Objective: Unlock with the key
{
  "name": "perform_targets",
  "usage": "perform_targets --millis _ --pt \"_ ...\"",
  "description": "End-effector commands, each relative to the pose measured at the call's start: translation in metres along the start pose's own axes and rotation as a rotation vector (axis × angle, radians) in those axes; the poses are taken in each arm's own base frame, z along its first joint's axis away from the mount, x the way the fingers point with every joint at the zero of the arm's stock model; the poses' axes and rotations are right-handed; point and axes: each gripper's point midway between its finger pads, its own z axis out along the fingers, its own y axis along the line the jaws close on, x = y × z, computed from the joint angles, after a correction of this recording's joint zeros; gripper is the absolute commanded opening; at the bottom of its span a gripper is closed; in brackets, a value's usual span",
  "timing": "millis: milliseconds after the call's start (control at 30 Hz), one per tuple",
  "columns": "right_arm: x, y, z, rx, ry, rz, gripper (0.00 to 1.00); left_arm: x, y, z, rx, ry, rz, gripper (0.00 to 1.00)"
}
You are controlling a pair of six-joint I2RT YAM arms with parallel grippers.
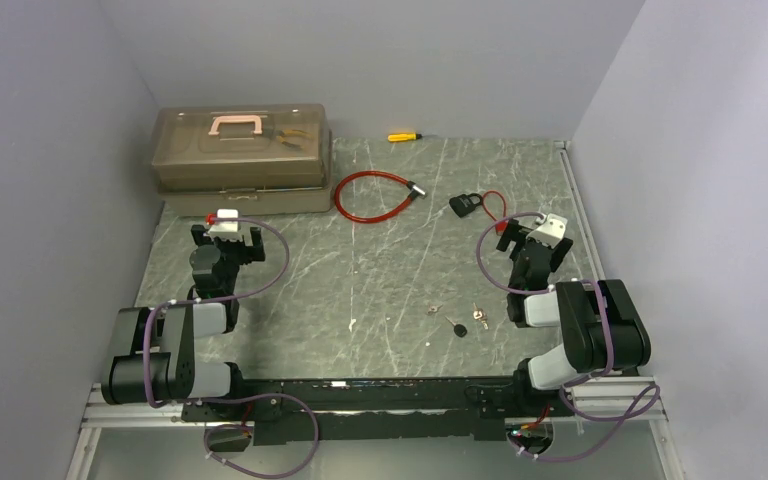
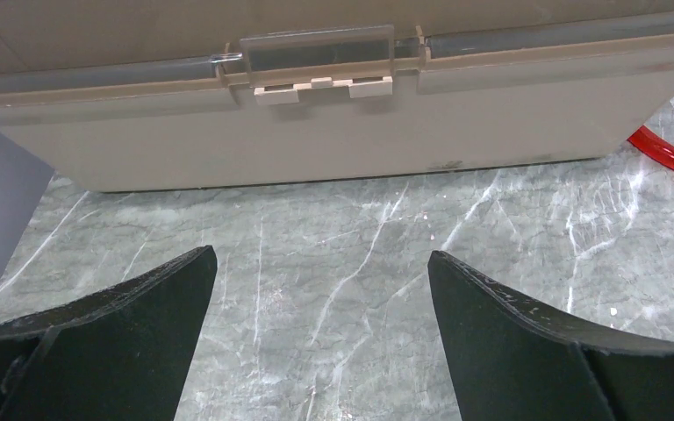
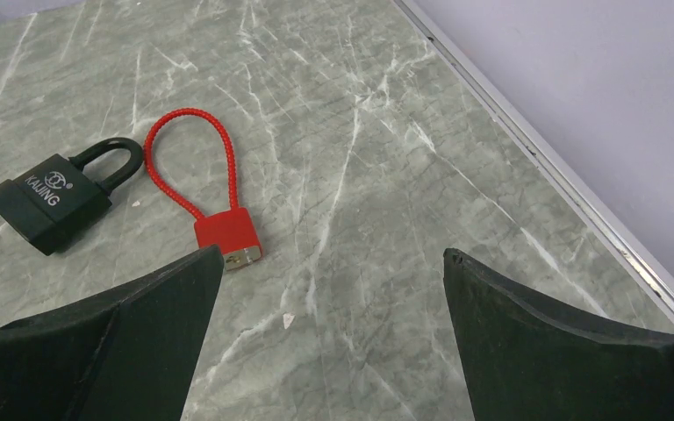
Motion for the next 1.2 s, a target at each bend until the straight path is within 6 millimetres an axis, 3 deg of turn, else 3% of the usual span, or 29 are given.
perform_targets --millis 0,333,400,433,467,500,533,600,700,833,1033,1167 --pt "-0.007 0.002 0.000 -0.017 -0.027 0.011 1.00 -0.006 0.001 0.001 -0.007 -0.020 0.009 0.98" --pt "-0.012 0.002 0.000 -0.008 -0.028 0.007 1.00 -0.009 -0.002 0.002 0.012 -0.030 0.017 0.98" --pt "-0.023 0.006 -0.003 -0.007 -0.055 -0.013 1.00 -0.012 -0.006 0.004 0.046 0.011 0.029 0.98" --pt "-0.026 0.001 -0.004 0.064 -0.036 -0.020 1.00 -0.023 -0.008 0.011 0.075 0.050 0.045 0.98" --pt "-0.030 0.000 -0.001 0.106 0.004 -0.018 1.00 -0.019 -0.011 0.010 0.098 0.130 0.047 0.98" --pt "-0.029 0.003 0.002 0.121 0.065 0.013 1.00 -0.036 -0.010 0.015 0.104 0.149 0.044 0.98" --pt "-0.032 0.006 0.002 0.130 0.104 0.037 1.00 -0.039 -0.012 0.014 0.122 0.189 0.042 0.98" --pt "-0.042 0.018 0.000 0.093 0.138 0.133 1.00 -0.052 -0.017 0.007 0.165 0.210 0.052 0.98" --pt "-0.055 0.024 -0.010 0.125 0.182 0.437 1.00 -0.064 -0.032 -0.016 0.268 0.245 0.059 0.98" --pt "-0.066 0.056 -0.021 -0.112 0.293 0.542 1.00 -0.072 -0.046 -0.043 0.375 0.340 0.052 0.98" --pt "-0.060 0.080 -0.026 -0.198 0.408 0.342 0.99 -0.074 -0.063 -0.073 0.525 0.484 0.055 0.98" --pt "-0.054 0.114 -0.031 -0.160 0.455 0.146 0.98 -0.067 -0.066 -0.084 0.576 0.556 0.067 0.98"
